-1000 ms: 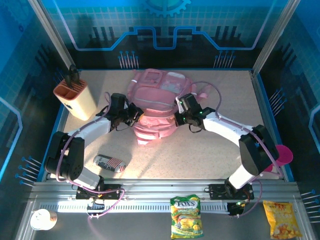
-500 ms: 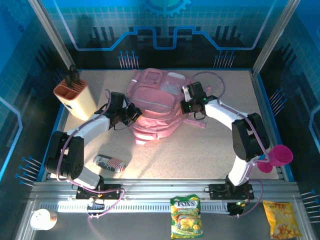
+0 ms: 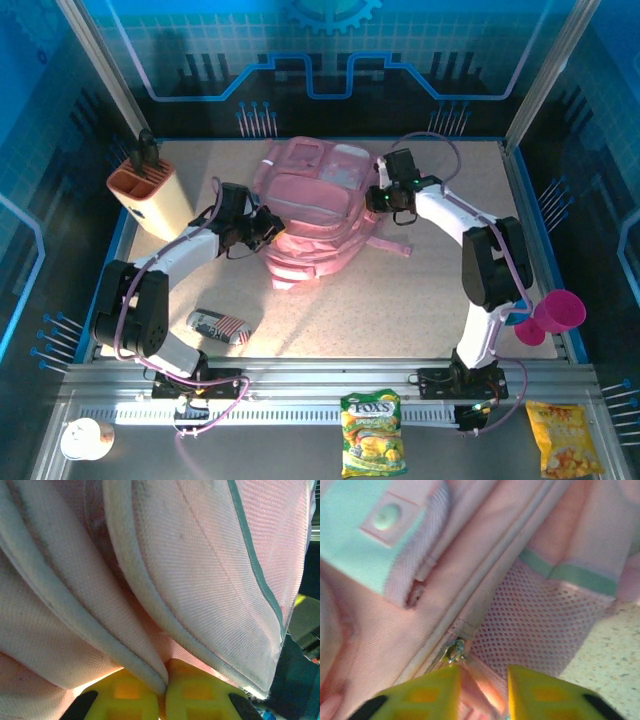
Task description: Pack books, pencil case, and school supplies into a backpack
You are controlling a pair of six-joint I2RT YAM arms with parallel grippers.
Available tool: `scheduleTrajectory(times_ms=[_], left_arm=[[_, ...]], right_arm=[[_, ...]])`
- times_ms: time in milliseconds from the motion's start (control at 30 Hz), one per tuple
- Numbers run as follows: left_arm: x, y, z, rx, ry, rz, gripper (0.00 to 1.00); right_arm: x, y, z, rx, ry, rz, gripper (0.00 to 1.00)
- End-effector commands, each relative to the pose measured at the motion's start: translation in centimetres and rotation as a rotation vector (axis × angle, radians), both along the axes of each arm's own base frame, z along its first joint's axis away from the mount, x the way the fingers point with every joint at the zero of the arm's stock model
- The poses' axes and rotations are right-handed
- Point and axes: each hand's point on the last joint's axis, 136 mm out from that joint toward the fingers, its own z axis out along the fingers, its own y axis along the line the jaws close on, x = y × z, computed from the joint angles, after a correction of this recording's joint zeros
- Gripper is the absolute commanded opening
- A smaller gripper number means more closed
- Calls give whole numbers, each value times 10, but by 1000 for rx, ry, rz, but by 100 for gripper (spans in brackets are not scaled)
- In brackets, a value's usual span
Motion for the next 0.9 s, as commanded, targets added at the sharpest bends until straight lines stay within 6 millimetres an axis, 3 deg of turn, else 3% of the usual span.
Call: scheduleTrajectory(times_ms=[0, 200, 433, 600, 767, 867], left_arm=[[-11, -12, 2, -29, 15, -88, 0], [-9, -19, 0, -48, 16, -85, 1], [-9, -20, -1, -45, 21, -83, 2], [-10, -20, 1, -45, 18, -85, 3], [-9, -20, 3, -44, 16, -85, 3], [-8, -21, 4, -48, 13, -83, 3]], right_arm=[[-11, -1, 46, 109, -84, -10, 42], [-47, 45, 58, 347, -70, 72, 60], [-49, 96, 54, 415, -36, 150, 71], [-35, 97, 35, 349, 3, 89, 78], [-23, 93, 31, 312, -20, 69, 83], [-28, 107, 31, 309, -1, 153, 83]])
